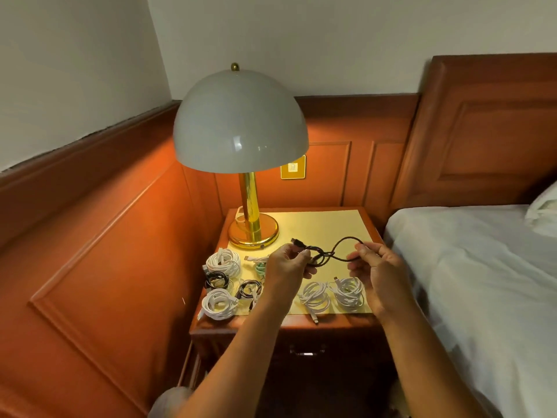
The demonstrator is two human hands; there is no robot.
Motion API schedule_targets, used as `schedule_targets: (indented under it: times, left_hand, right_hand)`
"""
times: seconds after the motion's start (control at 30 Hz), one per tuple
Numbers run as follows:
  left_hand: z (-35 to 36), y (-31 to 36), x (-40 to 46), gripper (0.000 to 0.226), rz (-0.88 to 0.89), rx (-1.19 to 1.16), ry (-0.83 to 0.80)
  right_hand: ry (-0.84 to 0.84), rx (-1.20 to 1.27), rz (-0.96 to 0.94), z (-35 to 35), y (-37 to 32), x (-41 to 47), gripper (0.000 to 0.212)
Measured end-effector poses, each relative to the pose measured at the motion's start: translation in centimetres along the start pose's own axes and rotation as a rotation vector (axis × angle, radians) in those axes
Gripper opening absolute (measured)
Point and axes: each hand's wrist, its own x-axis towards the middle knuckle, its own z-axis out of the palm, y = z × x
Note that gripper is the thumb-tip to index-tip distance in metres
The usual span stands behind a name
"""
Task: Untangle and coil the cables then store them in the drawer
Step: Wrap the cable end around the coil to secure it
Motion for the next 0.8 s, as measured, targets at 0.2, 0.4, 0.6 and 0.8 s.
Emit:
schedule_targets:
  times: [0.2, 0.4, 0.6, 0.8]
  left_hand:
    - [0.5, -1.6, -4.3, 0.007, 0.204, 0.409, -0.026]
    - [-0.7, -1.3, -5.9, 0.008, 0.325, 0.532, 0.051]
    - [-0.5, -0.5, -6.3, 0.017, 0.243, 0.321, 0.018]
    - [-1.7, 0.1, -5.7, 0.017, 0.148, 0.211, 0.013]
  right_hand:
    - [0.122, 0.241, 0.301, -2.0, 1.3, -2.7, 0.018]
    - [0.123, -0.597, -0.125, -2.0, 0.0, -6.0, 0.023]
    - [-0.226, -1.12, -0.478, -0.8, 0.1, -7.8, 0.025]
    - [-0.226, -1.047, -0.482, -0.7, -0.4, -7.7, 0.033]
